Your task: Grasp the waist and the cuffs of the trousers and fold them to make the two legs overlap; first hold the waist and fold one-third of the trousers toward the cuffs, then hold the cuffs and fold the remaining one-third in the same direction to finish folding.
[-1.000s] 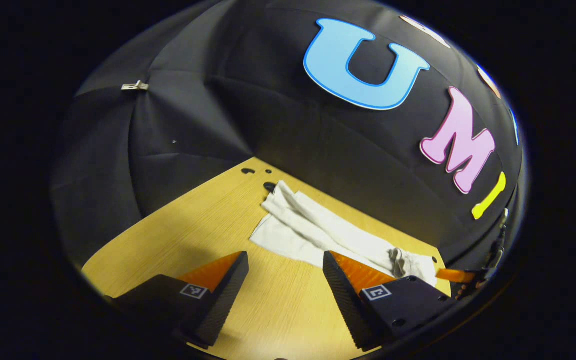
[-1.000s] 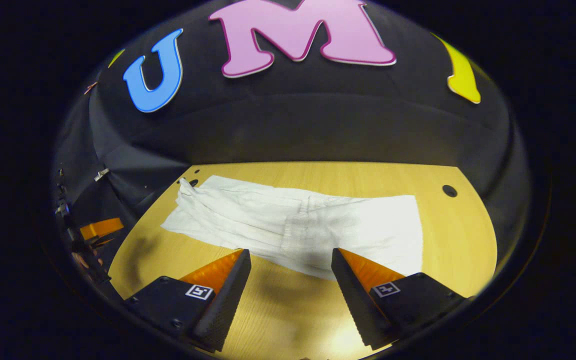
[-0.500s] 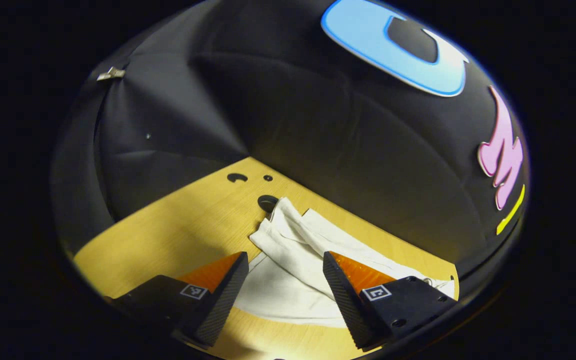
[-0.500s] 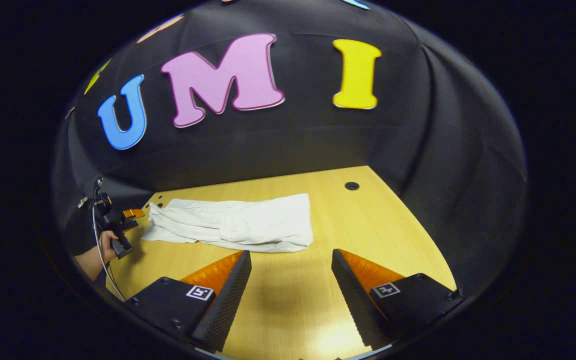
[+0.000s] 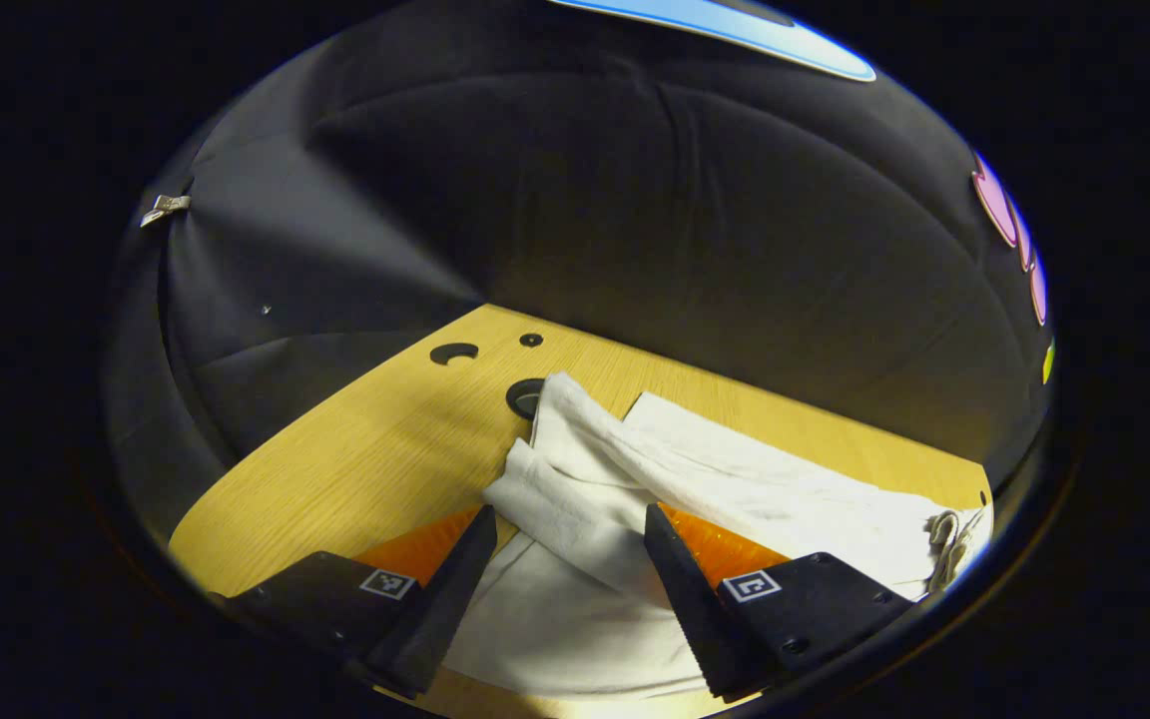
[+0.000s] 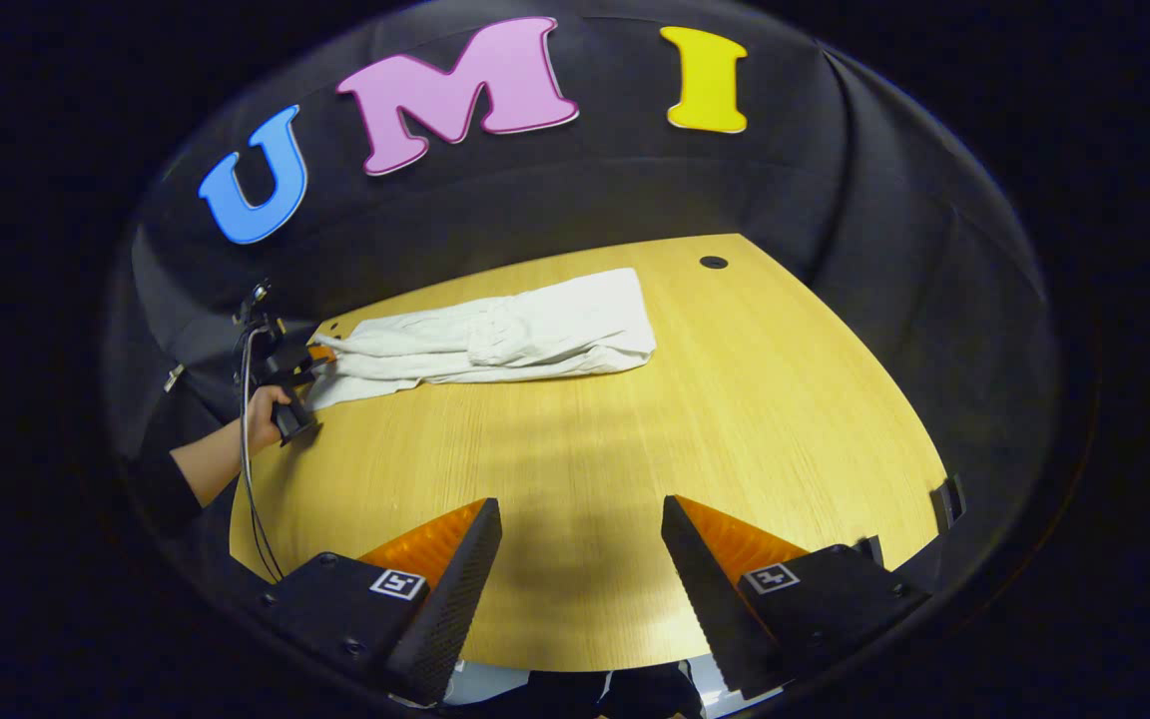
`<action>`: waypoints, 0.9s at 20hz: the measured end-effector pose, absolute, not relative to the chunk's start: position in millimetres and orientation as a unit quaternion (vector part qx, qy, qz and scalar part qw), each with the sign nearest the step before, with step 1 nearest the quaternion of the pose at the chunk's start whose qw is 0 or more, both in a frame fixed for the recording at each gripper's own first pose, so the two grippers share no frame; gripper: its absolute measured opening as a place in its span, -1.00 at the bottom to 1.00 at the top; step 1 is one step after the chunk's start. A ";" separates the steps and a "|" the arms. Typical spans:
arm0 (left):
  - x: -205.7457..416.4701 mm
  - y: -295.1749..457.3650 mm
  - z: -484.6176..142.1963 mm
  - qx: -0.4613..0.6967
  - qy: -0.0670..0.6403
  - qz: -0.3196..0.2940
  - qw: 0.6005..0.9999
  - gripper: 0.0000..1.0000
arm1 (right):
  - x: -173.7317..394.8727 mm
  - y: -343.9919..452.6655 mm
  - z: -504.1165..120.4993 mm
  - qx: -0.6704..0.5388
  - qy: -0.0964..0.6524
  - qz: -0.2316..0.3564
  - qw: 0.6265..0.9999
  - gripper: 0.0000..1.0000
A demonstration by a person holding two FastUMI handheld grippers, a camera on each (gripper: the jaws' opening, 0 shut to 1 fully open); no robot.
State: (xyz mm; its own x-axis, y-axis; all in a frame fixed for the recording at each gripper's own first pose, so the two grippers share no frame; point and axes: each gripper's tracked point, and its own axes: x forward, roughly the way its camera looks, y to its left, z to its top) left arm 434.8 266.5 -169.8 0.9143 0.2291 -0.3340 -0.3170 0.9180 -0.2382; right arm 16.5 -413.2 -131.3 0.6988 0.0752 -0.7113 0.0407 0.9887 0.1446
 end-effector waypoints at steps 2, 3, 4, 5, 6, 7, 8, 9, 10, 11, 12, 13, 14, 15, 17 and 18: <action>436.6 267.8 -171.4 -0.121 0.157 0.146 0.969 0.89 | 11.7 -395.7 -134.0 0.077 0.394 0.026 0.915 0.98; 437.2 266.5 -174.4 -0.101 0.164 0.148 0.970 0.97 | 9.4 -388.0 -136.0 0.080 0.399 0.033 0.913 0.98; 437.6 266.1 -176.7 -0.077 0.175 0.150 0.970 0.94 | 6.2 -381.8 -139.2 0.081 0.404 0.039 0.910 0.98; 437.6 263.1 -178.6 -0.048 0.184 0.143 0.971 0.94 | 3.3 -377.5 -141.4 0.079 0.410 0.045 0.908 0.97; 442.3 258.2 -178.1 -0.042 0.186 0.128 0.973 0.95 | 2.1 -376.4 -143.5 0.076 0.413 0.049 0.906 0.98; 445.1 255.8 -178.8 -0.037 0.190 0.123 0.973 0.78 | 1.3 -374.4 -144.9 0.077 0.415 0.052 0.905 0.98; 446.7 254.3 -181.3 -0.037 0.193 0.117 0.974 0.60 | 1.5 -370.1 -146.0 0.082 0.416 0.053 0.904 0.98; 447.1 254.7 -180.7 -0.040 0.194 0.112 0.974 0.58 | 0.5 -368.9 -146.9 0.089 0.418 0.051 0.902 0.98; 446.8 253.1 -180.4 -0.041 0.196 0.104 0.974 0.46 | -1.9 -369.0 -147.4 0.096 0.421 0.049 0.901 0.98; 448.0 250.7 -183.1 -0.041 0.199 0.096 0.974 0.39 | -2.3 -369.5 -148.4 0.100 0.423 0.046 0.899 0.98; 447.4 249.2 -184.2 -0.042 0.200 0.091 0.975 0.29 | -3.2 -370.6 -148.9 0.101 0.423 0.045 0.899 0.98; 438.4 244.2 -182.3 -0.048 0.200 0.083 0.975 0.17 | -3.0 -373.0 -148.6 0.099 0.423 0.043 0.900 0.98; 438.3 241.0 -183.0 -0.053 0.198 0.081 0.975 -0.08 | -2.9 -375.4 -148.0 0.094 0.420 0.041 0.901 0.98; 435.4 237.4 -182.4 -0.054 0.196 0.080 0.976 -0.32 | -0.5 -379.3 -146.9 0.090 0.416 0.039 0.904 0.98; 427.8 228.9 -182.6 -0.051 0.194 0.078 0.977 -0.63 | -1.5 -386.3 -146.1 0.085 0.408 0.031 0.908 0.98; 424.2 225.4 -183.5 -0.047 0.190 0.078 0.978 -0.79 | -7.4 -386.8 -146.0 0.089 0.406 0.025 0.909 0.98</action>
